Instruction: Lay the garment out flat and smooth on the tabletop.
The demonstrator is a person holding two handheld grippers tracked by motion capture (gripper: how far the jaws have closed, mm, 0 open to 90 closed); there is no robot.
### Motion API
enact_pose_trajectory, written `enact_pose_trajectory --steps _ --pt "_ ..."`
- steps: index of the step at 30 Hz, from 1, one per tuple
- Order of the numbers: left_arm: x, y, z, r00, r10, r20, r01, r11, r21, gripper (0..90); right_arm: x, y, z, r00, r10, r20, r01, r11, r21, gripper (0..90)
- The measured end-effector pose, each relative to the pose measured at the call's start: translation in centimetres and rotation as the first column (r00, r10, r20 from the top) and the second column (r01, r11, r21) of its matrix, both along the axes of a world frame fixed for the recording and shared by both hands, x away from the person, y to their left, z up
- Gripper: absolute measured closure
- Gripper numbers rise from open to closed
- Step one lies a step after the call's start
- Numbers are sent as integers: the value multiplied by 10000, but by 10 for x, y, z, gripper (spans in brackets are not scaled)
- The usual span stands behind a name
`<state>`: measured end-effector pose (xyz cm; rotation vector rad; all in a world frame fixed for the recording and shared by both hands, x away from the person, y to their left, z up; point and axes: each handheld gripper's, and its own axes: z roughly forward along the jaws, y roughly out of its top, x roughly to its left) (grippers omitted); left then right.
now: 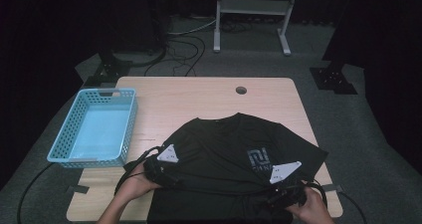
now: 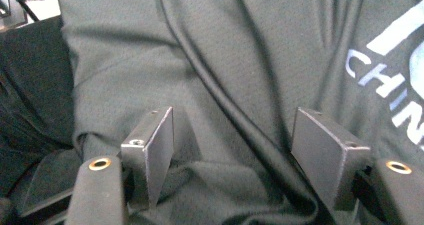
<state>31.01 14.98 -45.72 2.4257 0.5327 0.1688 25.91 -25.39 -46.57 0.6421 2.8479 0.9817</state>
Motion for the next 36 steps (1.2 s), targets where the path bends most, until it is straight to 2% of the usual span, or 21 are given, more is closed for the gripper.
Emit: enact_pose_trajectory --steps 5,9,13,17,19,21,23,26,27,28,29,30,31,32,35,36 --pt "-3 10 -3 9996 265 -38 -264 9994 226 279 -9 -9 0 9993 206 328 -195 9993 -321 336" --pt "-8 21 -4 9988 432 -244 -434 9990 -69 277 -16 -17 0 9989 283 379 -265 9986 -467 319" --pt "-10 20 -1 9979 607 -220 -613 9977 -278 233 -16 -19 3 9998 167 -50 -168 9992 -363 315" --pt "-6 7 2 9974 724 -69 -727 9964 -445 195 -3 -29 12 9981 -592 188 586 9978 298 316" --pt "-3 -3 2 9971 764 45 -761 9961 -454 193 10 -35 15 9900 -1399 196 1392 9898 317 299" --pt "-1 -15 1 9979 639 138 -633 9972 -403 191 24 -42 16 9751 -2216 115 2206 9737 569 300" --pt "0 -26 0 9980 597 222 -589 9976 -373 191 36 -49 16 9551 -2959 -122 2961 9526 702 300" --pt "2 -37 -4 9973 642 342 -638 9979 -146 185 51 -55 12 9188 -3945 -130 3946 9173 528 300" --pt "3 -41 -7 9975 617 333 -616 9981 -17 180 56 -57 8 9091 -4165 -105 4165 9079 470 302" --pt "3 -45 -11 9978 643 130 -640 9977 -217 169 58 -58 6 9028 -4299 -145 4301 9019 399 305" --pt "3 -45 -11 9978 643 130 -640 9977 -217 167 58 -58 6 9028 -4299 -145 4301 9019 399 305" --pt "3 -45 -12 9975 689 136 -684 9972 -298 167 59 -57 3 8975 -4407 -152 4410 8972 255 305" --pt "2 -44 -12 9973 719 142 -713 9969 -340 167 60 -57 0 8959 -4443 12 4442 8958 103 307" --pt "1 -44 -13 9971 740 160 -733 9965 -399 167 58 -56 -2 8958 -4442 181 4440 8959 145 300" --pt "-5 -40 -13 9972 719 213 -710 9966 -413 167 53 -51 -3 9005 -4308 592 4320 9018 -84 281" --pt "-11 -38 -14 9974 699 198 -688 9965 -480 167 48 -49 -4 9038 -4228 663 4246 9053 -141 271"
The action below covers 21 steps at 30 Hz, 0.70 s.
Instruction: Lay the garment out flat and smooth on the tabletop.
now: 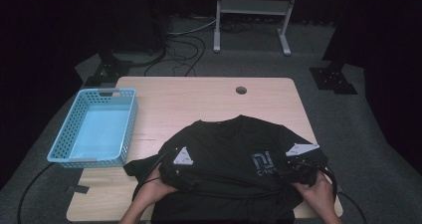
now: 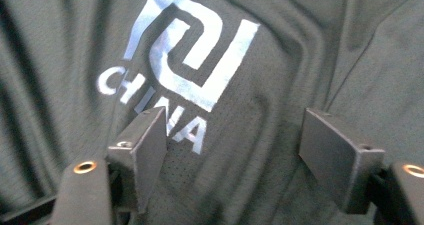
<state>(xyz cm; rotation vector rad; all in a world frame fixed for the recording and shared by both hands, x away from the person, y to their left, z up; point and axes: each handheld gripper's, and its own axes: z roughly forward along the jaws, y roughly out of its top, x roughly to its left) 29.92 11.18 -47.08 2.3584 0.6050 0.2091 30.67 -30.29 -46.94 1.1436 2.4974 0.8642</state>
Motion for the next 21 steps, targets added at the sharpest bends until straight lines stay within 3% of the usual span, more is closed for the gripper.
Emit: enact_pose_trajectory --steps 4,8,11,13,15,17,18,20,21 --pt "-17 7 0 9994 -270 -194 266 9995 -177 168 -16 -2 0 9998 209 -51 -209 9998 -31 253" --pt "-23 12 2 9992 -254 -310 246 9994 -249 169 -28 -6 2 9985 406 -356 -413 9989 -209 257" --pt "-19 14 5 9992 390 -41 -391 9987 -319 167 -27 -10 6 9992 166 -370 -167 9999 -14 264" --pt "-12 15 8 9938 1104 133 -1095 9927 -512 167 -21 -11 10 9996 -135 -243 140 9997 196 264" --pt "-5 16 10 9811 1897 369 -1877 9808 -523 167 -12 -11 13 9986 -460 -263 469 9983 342 264" --pt "1 17 12 9623 2625 711 -2593 9644 -512 167 -3 -10 17 9956 -901 -253 911 9949 430 264" --pt "1 17 12 9623 2625 711 -2593 9644 -512 167 -3 -10 17 9956 -901 -253 911 9949 430 264" --pt "8 19 9 9344 3478 768 -3460 9376 -355 167 8 -11 19 9862 -1619 -359 1640 9841 686 264" --pt "10 19 8 9300 3610 688 -3600 9326 -262 167 10 -12 18 9833 -1770 -418 1798 9806 775 264"
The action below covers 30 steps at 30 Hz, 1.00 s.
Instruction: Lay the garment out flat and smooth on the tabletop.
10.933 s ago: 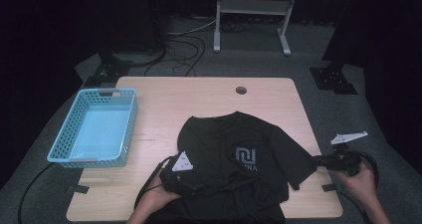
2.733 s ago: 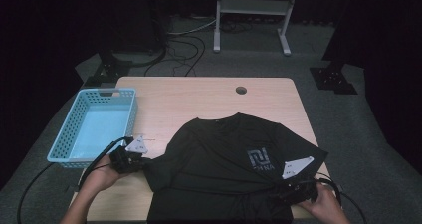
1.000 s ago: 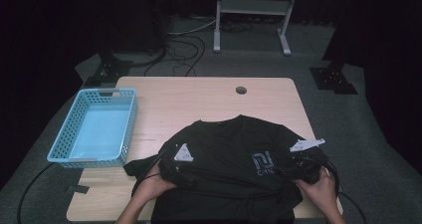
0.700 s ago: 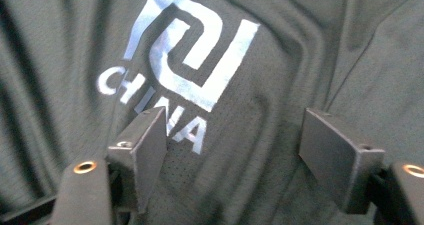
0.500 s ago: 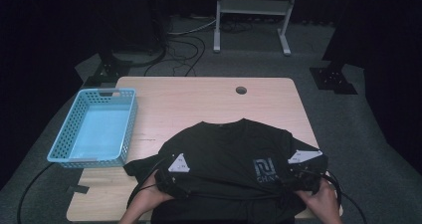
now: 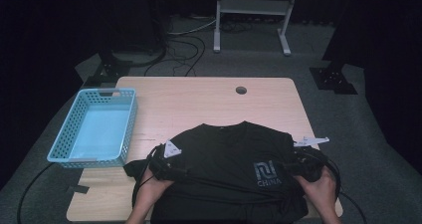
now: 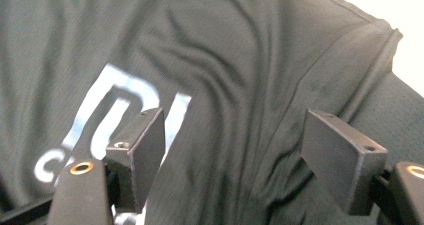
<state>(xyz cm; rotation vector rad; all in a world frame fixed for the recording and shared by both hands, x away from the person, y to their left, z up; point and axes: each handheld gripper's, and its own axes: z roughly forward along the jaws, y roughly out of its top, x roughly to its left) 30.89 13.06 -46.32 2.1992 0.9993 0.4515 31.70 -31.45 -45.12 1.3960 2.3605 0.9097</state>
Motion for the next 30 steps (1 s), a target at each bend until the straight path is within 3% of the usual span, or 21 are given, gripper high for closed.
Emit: enact_pose_trajectory --steps 4,7,11,14,16,22,25,30 --pt "3 -2 -7 9996 209 -180 -203 9993 319 167 7 5 -5 9997 -224 -70 225 9996 147 264" --pt "3 3 -10 9982 561 -224 -558 9983 179 117 11 7 -13 9990 -393 -225 392 9992 -67 264" --pt "0 9 -11 9965 812 -204 -811 9967 82 107 11 2 -16 9983 -567 -129 568 9983 89 271" --pt "-4 14 -12 9952 947 -231 -947 9955 17 107 10 -4 -16 9971 -754 -67 750 9964 -398 271" --pt "-5 16 -12 9945 1027 -203 -1028 9947 -39 108 8 -10 -17 9963 -854 -12 853 9960 -248 271" --pt "-7 19 -9 9888 1434 -423 -1425 9895 248 107 7 -16 -15 9949 -978 -266 971 9949 -277 270" --pt "-10 16 -7 9936 1117 -170 -1116 9937 46 97 6 -14 -14 9938 -1089 -238 1081 9936 -332 270" --pt "-6 8 -5 9954 962 -23 -962 9953 57 97 6 -6 -14 9948 -997 -212 988 9943 -390 269"
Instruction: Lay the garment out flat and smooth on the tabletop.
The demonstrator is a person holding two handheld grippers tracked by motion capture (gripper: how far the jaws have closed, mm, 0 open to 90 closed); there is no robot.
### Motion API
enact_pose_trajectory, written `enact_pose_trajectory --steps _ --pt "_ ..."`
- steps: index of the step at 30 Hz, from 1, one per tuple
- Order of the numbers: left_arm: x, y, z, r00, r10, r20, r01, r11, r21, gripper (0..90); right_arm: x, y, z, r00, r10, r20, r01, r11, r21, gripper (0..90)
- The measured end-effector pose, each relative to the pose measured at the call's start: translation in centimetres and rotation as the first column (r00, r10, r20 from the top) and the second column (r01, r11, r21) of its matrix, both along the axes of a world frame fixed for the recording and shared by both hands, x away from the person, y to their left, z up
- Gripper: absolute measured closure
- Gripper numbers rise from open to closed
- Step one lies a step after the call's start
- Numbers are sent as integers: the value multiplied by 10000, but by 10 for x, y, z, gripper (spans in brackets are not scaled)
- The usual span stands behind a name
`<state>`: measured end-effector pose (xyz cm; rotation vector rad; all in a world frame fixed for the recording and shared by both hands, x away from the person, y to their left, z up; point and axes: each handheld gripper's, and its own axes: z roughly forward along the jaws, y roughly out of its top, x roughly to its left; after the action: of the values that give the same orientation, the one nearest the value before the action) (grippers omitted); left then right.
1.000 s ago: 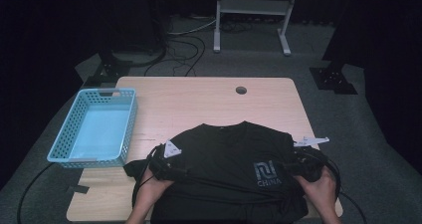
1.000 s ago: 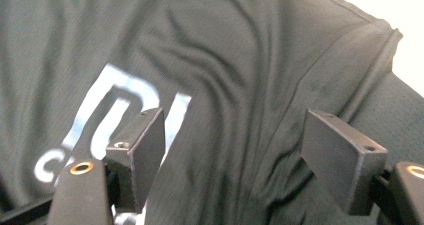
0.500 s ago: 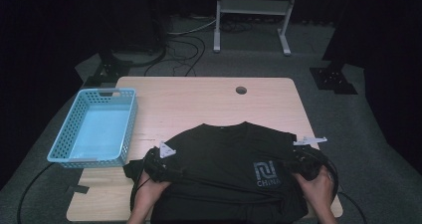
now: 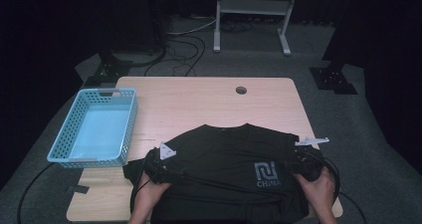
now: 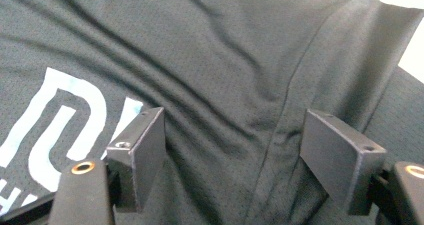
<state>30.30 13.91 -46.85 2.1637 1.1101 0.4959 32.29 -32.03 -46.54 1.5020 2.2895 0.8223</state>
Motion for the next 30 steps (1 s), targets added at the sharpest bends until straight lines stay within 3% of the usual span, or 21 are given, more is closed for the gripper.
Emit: enact_pose_trajectory --steps 3,5,9,12,16,21,30 --pt "6 0 4 9995 164 254 -161 9998 -112 96 1 2 1 10000 -58 -10 58 10000 22 269" --pt "11 1 7 9996 189 221 -187 9998 -99 96 3 3 1 9999 -96 -30 96 10000 24 269" --pt "22 1 5 9984 456 -339 -449 9988 206 88 5 5 0 9998 -205 -68 204 9997 -104 268" --pt "27 -1 1 9935 351 -1087 -337 9993 139 105 5 6 0 9998 -206 -51 205 9996 -190 269" --pt "33 -3 2 9912 446 -1244 -441 9990 67 86 5 6 -1 9997 -238 -45 237 9995 -205 269" --pt "43 -8 0 9926 538 -1090 -503 9981 345 71 5 12 -1 9994 -335 2 334 9974 -645 250" --pt "67 -13 -4 9957 554 -743 -537 9983 246 27 13 13 -4 9967 -797 180 805 9953 -538 199"
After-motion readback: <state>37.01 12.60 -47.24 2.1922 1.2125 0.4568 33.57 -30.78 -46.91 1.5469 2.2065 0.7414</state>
